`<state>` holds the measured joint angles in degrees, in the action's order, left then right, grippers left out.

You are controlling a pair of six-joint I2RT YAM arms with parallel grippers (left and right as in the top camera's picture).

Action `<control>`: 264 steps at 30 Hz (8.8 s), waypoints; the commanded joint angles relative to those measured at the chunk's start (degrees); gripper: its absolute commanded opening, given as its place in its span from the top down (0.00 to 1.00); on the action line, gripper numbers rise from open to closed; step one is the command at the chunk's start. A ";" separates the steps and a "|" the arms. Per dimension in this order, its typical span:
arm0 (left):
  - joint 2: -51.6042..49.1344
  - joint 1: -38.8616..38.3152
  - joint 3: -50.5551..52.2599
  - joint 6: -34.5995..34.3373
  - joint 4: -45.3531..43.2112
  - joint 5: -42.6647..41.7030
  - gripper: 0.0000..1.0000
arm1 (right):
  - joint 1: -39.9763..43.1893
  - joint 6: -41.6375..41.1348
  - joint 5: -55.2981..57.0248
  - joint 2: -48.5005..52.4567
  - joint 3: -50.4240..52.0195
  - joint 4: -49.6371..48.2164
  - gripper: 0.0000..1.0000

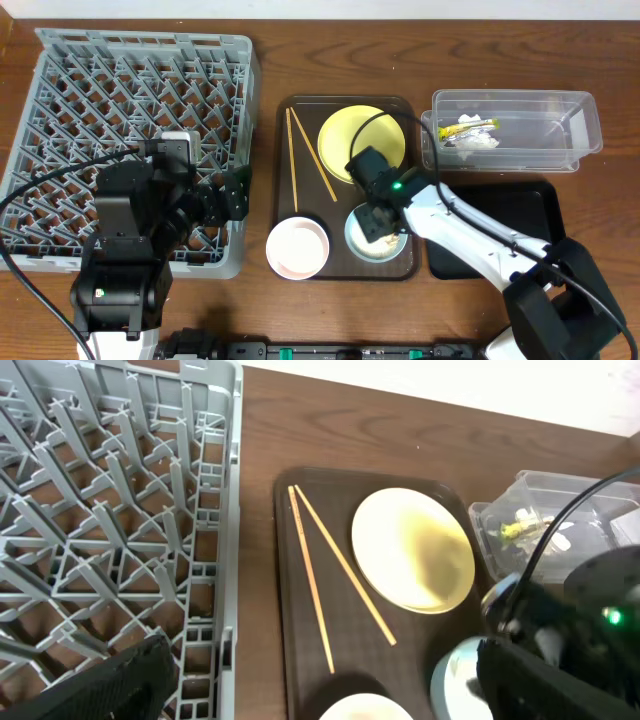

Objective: Sort waste into correct bins and load items into the dishwasher
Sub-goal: 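Grasp the rim of the light-blue rice bowl with the right gripper, then tip the blue bowl over the black tray to dump the rice, then set the blue bowl back on the brown tray with the right gripper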

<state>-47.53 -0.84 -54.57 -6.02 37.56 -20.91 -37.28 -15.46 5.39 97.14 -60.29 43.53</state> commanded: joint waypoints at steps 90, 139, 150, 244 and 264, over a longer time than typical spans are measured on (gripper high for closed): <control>-0.07 0.24 -1.11 -0.28 0.15 -0.70 0.02 | 61.26 15.32 -83.76 -9.53 18.78 -3.65 0.99; -0.07 0.24 -1.11 -0.28 0.15 -0.70 0.02 | 62.23 24.61 -94.79 -9.60 19.82 -4.79 0.99; -0.07 0.24 -1.11 -0.28 0.15 -0.70 0.02 | 59.21 23.28 -91.10 -9.90 19.80 -8.20 0.99; -0.07 0.24 -1.11 -0.28 0.15 -0.70 0.03 | -9.14 2.16 -1.81 2.73 -9.49 3.45 0.66; -0.07 0.24 -1.11 -0.28 0.15 -0.70 0.03 | -0.07 2.84 -8.61 -4.48 -15.10 1.40 0.41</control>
<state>-47.53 -0.84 -54.57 -6.02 37.56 -20.91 -37.93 -12.97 -2.63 92.51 -75.16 45.23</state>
